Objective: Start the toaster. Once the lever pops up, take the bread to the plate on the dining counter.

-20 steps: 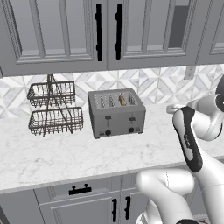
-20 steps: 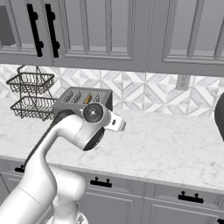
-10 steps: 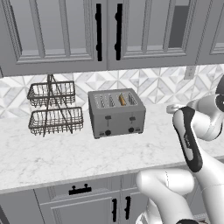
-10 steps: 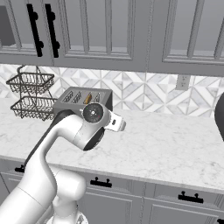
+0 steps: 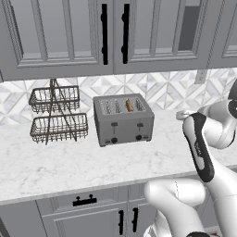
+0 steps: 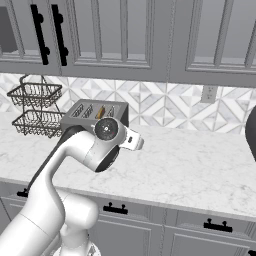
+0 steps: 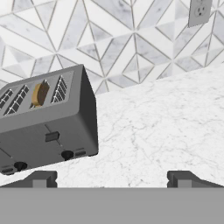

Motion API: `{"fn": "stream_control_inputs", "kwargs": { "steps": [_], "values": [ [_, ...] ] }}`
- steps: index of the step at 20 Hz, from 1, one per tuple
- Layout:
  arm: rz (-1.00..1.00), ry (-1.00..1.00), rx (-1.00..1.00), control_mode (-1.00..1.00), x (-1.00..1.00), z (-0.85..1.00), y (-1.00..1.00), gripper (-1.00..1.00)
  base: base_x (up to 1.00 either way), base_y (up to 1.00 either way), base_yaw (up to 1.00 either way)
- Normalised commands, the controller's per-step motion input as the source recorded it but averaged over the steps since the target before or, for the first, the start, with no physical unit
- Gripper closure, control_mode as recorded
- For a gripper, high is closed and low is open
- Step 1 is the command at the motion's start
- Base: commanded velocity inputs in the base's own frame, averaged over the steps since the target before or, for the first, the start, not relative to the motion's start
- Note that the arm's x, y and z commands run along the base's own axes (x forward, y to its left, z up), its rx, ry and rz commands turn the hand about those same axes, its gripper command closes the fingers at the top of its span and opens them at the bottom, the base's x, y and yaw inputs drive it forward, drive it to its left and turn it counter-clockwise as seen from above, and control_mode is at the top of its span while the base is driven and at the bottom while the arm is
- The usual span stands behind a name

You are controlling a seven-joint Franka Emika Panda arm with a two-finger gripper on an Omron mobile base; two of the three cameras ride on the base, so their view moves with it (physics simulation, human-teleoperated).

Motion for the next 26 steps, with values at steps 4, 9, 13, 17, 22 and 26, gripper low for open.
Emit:
{"fn": "stream_control_inputs", "kwargs": {
  "steps": [4, 9, 13, 17, 22, 26],
  "values": [
    [0.00, 0.00, 0.00, -1.00, 0.00, 0.00, 0.00, -1.00, 0.00, 0.00, 0.00],
    [0.00, 0.00, 0.00, -1.00, 0.00, 0.00, 0.00, -1.00, 0.00, 0.00, 0.00],
    [0.00, 0.00, 0.00, -1.00, 0.00, 0.00, 0.00, -1.00, 0.00, 0.00, 0.00],
    [0.00, 0.00, 0.00, -1.00, 0.00, 0.00, 0.00, -1.00, 0.00, 0.00, 0.00],
    [0.00, 0.00, 0.00, -1.00, 0.00, 0.00, 0.00, -1.00, 0.00, 0.00, 0.00],
    [0.00, 0.00, 0.00, -1.00, 0.00, 0.00, 0.00, -1.00, 0.00, 0.00, 0.00]
  ]
}}
